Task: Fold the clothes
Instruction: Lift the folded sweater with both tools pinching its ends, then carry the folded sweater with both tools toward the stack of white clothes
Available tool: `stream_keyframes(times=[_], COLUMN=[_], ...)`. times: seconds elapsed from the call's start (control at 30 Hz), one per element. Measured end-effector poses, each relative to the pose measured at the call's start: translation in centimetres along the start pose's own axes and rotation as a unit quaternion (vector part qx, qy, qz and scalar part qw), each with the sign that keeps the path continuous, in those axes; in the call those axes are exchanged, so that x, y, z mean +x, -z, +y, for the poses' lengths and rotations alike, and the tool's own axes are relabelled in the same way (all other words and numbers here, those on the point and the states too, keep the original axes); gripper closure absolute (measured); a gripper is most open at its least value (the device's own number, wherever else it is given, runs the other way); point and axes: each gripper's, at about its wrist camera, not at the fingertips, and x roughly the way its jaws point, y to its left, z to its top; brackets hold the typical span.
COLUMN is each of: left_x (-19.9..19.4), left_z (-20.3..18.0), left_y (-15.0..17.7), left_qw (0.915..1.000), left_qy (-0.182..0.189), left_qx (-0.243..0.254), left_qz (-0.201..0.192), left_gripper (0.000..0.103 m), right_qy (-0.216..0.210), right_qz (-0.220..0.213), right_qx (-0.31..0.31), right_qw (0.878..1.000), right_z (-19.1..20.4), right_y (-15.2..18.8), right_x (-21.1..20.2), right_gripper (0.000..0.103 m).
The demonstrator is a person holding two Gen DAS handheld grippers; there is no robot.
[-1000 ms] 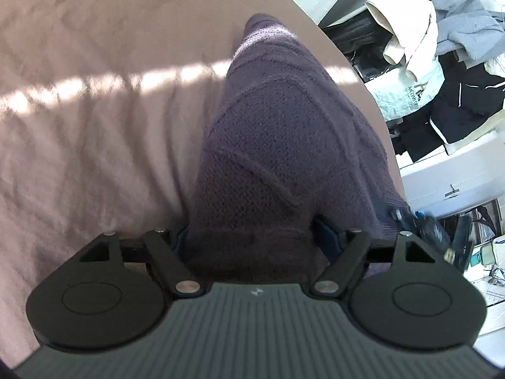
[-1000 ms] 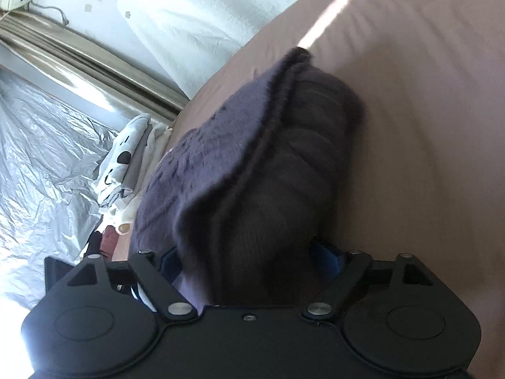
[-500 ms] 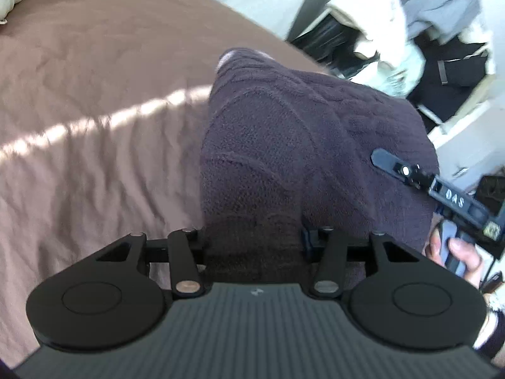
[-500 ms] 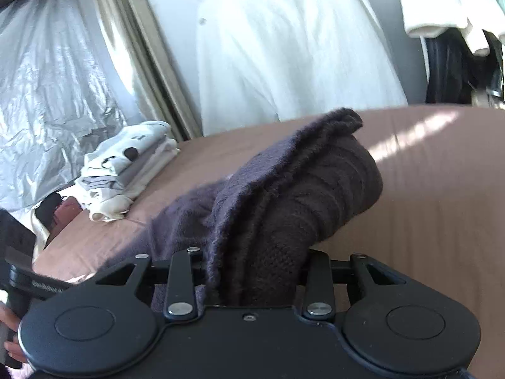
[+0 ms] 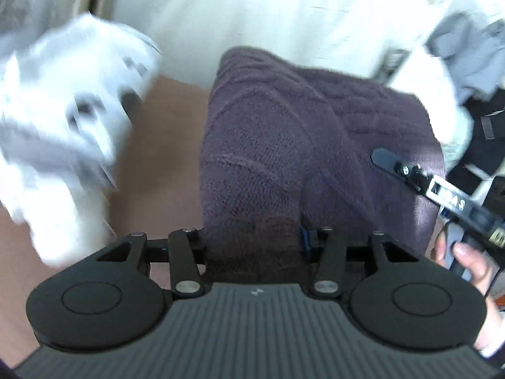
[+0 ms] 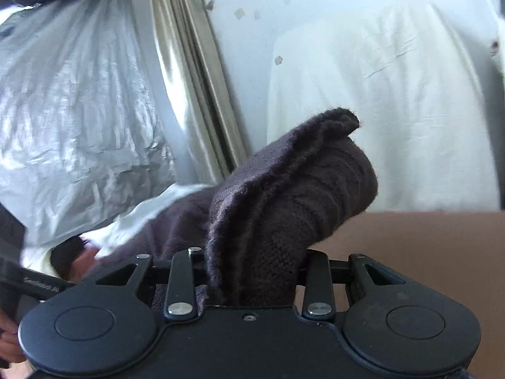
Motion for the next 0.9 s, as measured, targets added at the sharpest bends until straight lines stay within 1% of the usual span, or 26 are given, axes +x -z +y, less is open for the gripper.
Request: stream_keyframes(times=[0.03,0.07,0.1,0.13,0.17,0.2,0.23,0.27,0.33,0.37,0.4,0.43,0.47,0.5,0.57,0.6,0.63,0.73,0.8,0.83,0.87,0.9], left_x=[1.3,2.7,3.4,3.7,4.1,4.4,4.8,5.1,5.8,5.7,5.2,4.8,4.6,4.4,4.6,4.6,4.4,3.4,2.9,2.9,3.0,3.2], left_z=[1.1,2.3,3.2,4.1,4.9,5.7,6.5,7.3,9.0,9.4,9.7,10.1,10.5,11.0,12.2,12.7,12.7,13.2,13.4,13.5,13.5,13.5], left_y=[-1.0,-1.8,-1.6,-0.8,0.0,0.8,1.5,2.3,3.9,4.6,5.4,6.3,7.1,8.1,10.0,11.0,12.3,15.5,17.3,17.8,18.1,18.0], left_qw=[0.9999,0.9996,0.9992,0.9989,0.9985,0.998,0.9974,0.9967,0.9952,0.9953,0.9961,0.9961,0.9952,0.9924,0.9818,0.9767,0.9733,0.964,0.9585,0.9568,0.9556,0.9553], left_qy=[-0.013,-0.025,-0.035,-0.043,-0.051,-0.059,-0.067,-0.075,-0.092,-0.088,-0.071,-0.053,-0.038,-0.021,0.01,0.009,0.002,0.019,0.036,0.041,0.044,0.049], left_qx=[-0.001,-0.006,-0.009,-0.012,-0.015,-0.018,-0.021,-0.024,-0.03,-0.037,-0.051,-0.07,-0.09,-0.121,-0.189,-0.214,-0.229,-0.261,-0.271,-0.272,-0.273,-0.273], left_qz=[0.004,0.011,0.014,0.015,0.015,0.015,0.016,0.016,0.017,0.016,0.012,0.009,0.005,0.006,0.015,0.015,0.009,-0.046,-0.082,-0.094,-0.101,-0.102], left_gripper=[0.054,0.048,0.037,0.034,0.034,0.037,0.037,0.035,0.033,0.033,0.03,0.028,0.025,0.019,0.016,0.016,0.015,0.015,0.015,0.014,0.01,0.008], right_qy=[0.004,0.007,0.009,0.01,0.034,0.076,0.101,0.091,0.034,0.017,0.008,-0.002,-0.012,-0.027,-0.056,-0.066,-0.073,-0.082,-0.082,-0.08,-0.078,-0.076], right_qz=[0.007,0.025,0.053,0.082,0.113,0.146,0.165,0.17,0.182,0.187,0.189,0.189,0.188,0.19,0.193,0.191,0.19,0.193,0.19,0.184,0.178,0.174], right_qx=[0.023,0.035,0.035,0.034,0.046,0.068,0.093,0.119,0.156,0.159,0.159,0.163,0.172,0.186,0.218,0.232,0.242,0.253,0.27,0.279,0.287,0.295], right_qw=[1.0,0.999,0.998,0.996,0.992,0.984,0.977,0.974,0.97,0.969,0.969,0.968,0.967,0.964,0.955,0.951,0.949,0.944,0.94,0.939,0.938,0.937], right_z=[-0.6,-1.1,-1.6,-2.1,-2.8,-3.5,-4.2,-4.7,-5.6,-5.7,-5.8,-5.9,-6.0,-6.2,-6.4,-6.3,-6.2,-5.8,-5.7,-5.8,-6.0,-6.3], right_y=[-0.7,-0.7,-0.4,-0.1,0.7,1.9,3.2,4.6,7.4,8.5,9.6,10.6,11.5,12.4,13.6,14.1,14.3,14.6,14.3,14.1,13.8,13.3], right_x=[2.7,5.5,8.2,10.9,12.9,14.2,14.6,14.0,12.2,11.0,9.8,8.5,7.5,6.7,6.1,6.2,6.2,7.1,8.2,8.7,9.1,9.6], right_gripper=[0.063,0.056,0.05,0.035,0.035,0.035,0.035,0.035,0.035,0.034,0.031,0.026,0.023,0.023,0.023,0.023,0.022,0.019,0.019,0.019,0.019,0.019])
